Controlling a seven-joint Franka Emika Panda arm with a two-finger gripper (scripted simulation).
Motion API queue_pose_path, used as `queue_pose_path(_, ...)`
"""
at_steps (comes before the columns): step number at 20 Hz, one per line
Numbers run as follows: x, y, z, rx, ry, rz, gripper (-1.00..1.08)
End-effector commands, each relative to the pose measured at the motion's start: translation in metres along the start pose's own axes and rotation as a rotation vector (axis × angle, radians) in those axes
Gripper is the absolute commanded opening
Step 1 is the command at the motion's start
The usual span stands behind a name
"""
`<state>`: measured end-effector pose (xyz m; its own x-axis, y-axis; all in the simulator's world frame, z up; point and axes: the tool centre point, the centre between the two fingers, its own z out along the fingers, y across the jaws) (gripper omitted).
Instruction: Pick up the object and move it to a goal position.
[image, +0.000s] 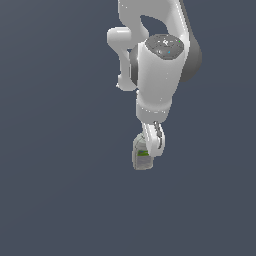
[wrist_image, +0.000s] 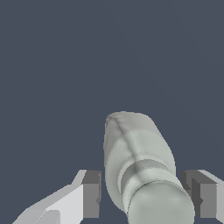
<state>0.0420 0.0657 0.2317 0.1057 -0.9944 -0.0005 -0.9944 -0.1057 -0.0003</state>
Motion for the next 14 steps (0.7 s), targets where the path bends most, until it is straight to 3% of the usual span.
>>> queue_pose_path(1, 0.002, 0.001, -0.004, 0.001, 0.0, 0.0, -1.0)
queue_pose_path(8, 0.015, 0.015, -0.03, 0.001, 0.0, 0.0, -1.0)
queue_pose_path(14, 0.037, 0.038, -0.075, 0.001, -0.001, 0.0, -1.0)
